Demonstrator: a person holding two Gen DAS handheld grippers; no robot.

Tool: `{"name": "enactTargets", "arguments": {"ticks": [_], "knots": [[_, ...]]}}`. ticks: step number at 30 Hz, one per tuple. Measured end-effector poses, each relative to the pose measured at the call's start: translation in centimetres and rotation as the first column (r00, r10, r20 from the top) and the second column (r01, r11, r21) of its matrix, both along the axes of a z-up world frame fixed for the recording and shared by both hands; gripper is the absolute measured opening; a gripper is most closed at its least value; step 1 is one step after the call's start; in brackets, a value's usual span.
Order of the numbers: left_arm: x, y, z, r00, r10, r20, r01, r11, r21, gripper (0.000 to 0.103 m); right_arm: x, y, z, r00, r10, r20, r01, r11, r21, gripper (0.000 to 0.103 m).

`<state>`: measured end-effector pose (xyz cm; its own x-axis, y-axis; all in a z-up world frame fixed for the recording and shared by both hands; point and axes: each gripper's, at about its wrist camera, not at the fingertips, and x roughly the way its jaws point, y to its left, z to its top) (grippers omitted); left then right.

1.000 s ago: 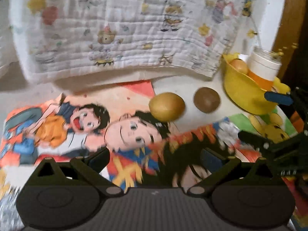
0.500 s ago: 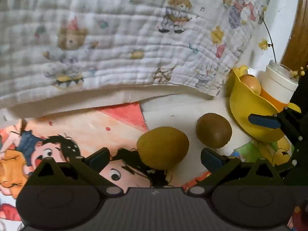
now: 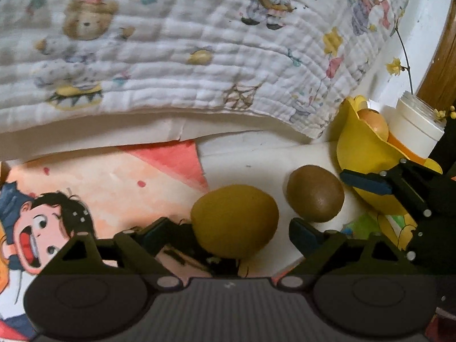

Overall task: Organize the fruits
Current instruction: 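Grasp a kiwi with the right tool while the left tool grasps a yellow-green fruit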

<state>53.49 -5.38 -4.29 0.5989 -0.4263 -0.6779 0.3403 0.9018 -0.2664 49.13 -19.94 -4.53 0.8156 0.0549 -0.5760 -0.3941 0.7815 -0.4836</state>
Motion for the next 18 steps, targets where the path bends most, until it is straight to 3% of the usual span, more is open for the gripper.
{"name": "enactTargets", "arguments": {"ticks": [6, 7, 13, 18], "knots": [[0.5, -0.8, 0.0, 1.0, -0.02, 0.014, 0.02, 1.0, 0.019, 0.07, 2.0, 0.2, -0.1, 1.0, 0.01, -0.016, -0.01, 1.0, -0.004, 0.064], [0.5, -0.9, 0.0, 0.999, -0.029, 0.018, 0.028, 0.999, 0.032, 0.07, 2.2, 0.1, -0.1, 1.0, 0.003, -0.013, -0.003, 1.0, -0.009, 0.058], [-1.0, -0.2, 0.7, 1.0, 0.013, -0.003, -0.013, 0.999, 0.047, 0.069, 0.6, -0.7, -0.1, 1.0, 0.012, 0.01, -0.012, 1.0, -0.006, 0.056], [-5.2, 1.2, 2.2, 0.998, 0.057, -0.002, -0.056, 0.994, 0.09, 0.068, -3.3, -0.7, 0.8, 1.0, 0.008, 0.025, -0.009, 1.0, 0.027, 0.056]]}}
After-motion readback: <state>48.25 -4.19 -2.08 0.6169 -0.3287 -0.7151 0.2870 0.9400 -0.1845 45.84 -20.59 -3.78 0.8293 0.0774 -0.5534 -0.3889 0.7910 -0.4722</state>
